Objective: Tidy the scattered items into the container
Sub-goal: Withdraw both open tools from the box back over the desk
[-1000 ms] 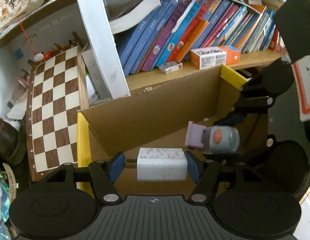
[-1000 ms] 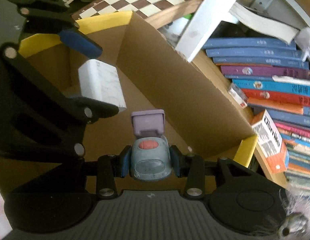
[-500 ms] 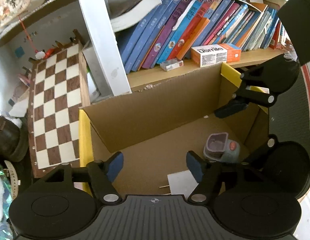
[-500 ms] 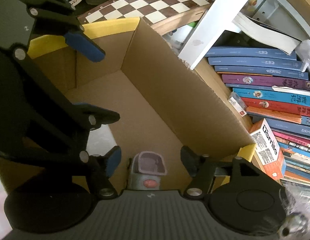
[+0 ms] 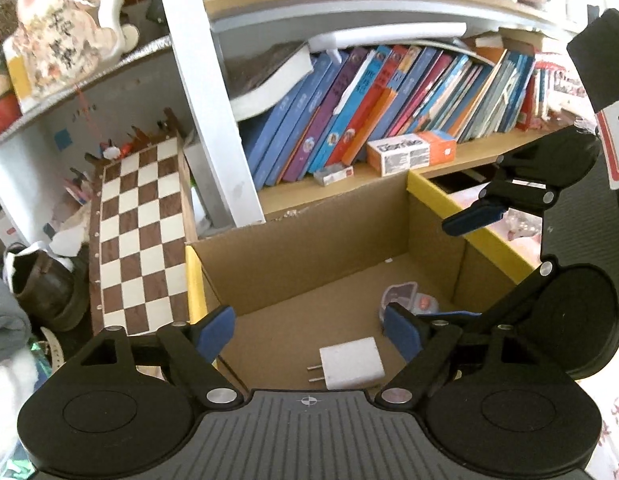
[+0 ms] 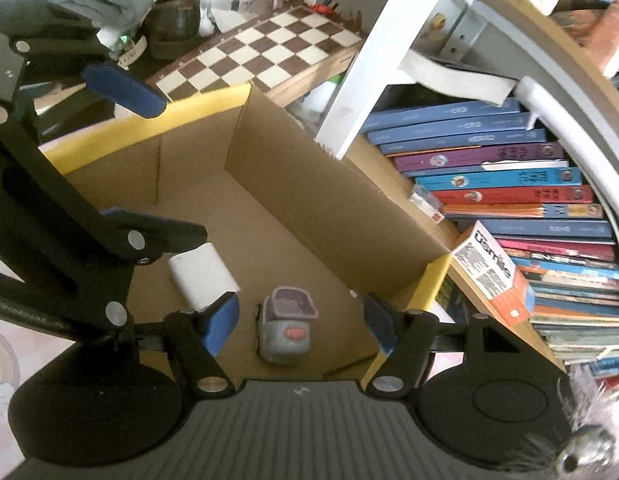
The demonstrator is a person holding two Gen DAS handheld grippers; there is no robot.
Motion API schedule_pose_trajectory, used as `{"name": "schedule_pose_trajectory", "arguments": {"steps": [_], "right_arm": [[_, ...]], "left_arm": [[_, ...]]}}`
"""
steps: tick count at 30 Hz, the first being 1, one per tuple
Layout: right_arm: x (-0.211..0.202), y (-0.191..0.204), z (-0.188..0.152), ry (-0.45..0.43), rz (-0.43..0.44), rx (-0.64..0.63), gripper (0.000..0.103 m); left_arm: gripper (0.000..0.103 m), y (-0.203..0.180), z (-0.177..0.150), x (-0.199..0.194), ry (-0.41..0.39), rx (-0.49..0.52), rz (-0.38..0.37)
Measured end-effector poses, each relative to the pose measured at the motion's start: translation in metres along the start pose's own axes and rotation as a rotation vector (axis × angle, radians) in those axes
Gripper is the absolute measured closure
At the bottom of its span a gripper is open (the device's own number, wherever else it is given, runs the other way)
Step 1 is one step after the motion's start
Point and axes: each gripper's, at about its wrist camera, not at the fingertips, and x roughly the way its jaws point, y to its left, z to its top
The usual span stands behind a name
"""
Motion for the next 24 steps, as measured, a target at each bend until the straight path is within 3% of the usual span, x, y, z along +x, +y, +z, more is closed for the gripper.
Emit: {"name": "schedule_pose_trajectory", "arguments": {"steps": [3,16,24], "right_arm": [[-0.017,0.009,-0.006,-0.017,-0.011,0.012,0.030],[-0.077,0.041,-0.038,-0.078,-0.079,0.093,0.024],[-0.099,0.065,-0.063,-0.092,-0.096,0.226,0.022]], "left_arm": [[0.010,-0.002,-0.007,-0.017,-0.018,0.003,0.008],[0.007,-0.008,-0.038,-0.078,-0.078,-0.008,0.022],[0.006,-0.013,-0.058,-0.104,-0.102,-0.051,0.007]]}}
